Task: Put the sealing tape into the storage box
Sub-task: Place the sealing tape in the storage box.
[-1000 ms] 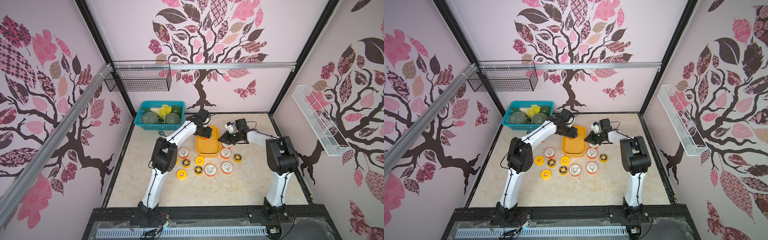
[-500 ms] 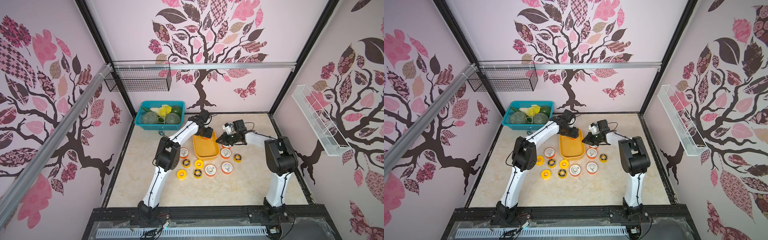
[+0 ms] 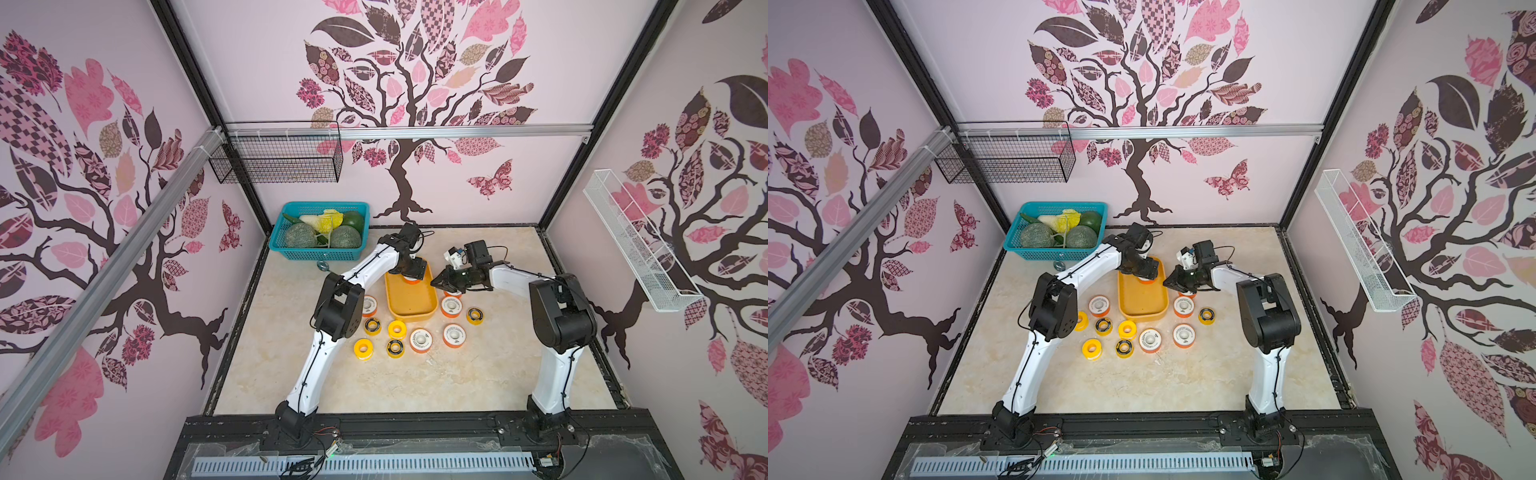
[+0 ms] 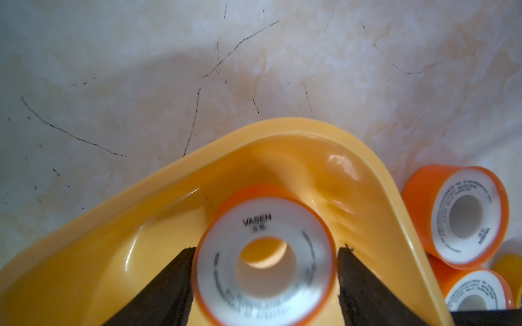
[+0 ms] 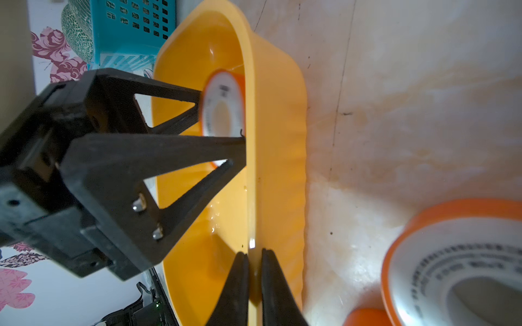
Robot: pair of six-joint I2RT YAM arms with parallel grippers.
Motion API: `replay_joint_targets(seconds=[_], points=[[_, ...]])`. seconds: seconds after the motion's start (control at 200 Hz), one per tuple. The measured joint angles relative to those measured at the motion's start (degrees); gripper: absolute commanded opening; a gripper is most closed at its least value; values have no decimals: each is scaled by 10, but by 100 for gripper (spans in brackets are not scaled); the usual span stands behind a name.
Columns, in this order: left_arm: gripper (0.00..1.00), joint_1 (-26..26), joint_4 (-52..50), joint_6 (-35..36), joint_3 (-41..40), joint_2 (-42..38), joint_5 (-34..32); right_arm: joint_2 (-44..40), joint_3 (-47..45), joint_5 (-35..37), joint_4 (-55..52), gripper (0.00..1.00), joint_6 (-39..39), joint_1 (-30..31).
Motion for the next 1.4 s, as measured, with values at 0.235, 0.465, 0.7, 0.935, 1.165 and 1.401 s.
replay_joint_targets(seconds=[0.235,0.465,0.7,0.935,1.165,1.401], points=[[91,0,5,-1,0,2,5,0,0,1,0,14,4,1],[61,0,15,5,-31,-27,-9,0,0,1,0,15,4,1],[20,0,17,14,-31,-45,-19,0,0,2,0,16,4,1],[10,0,5,10,-4,-27,-14,0,0,4,0,16,5,2],[6,0,2,5,2,-2,-5,0,0,4,0,16,5,2],[6,0,-7,-1,8,14,-1,0,0,4,0,16,5,2]])
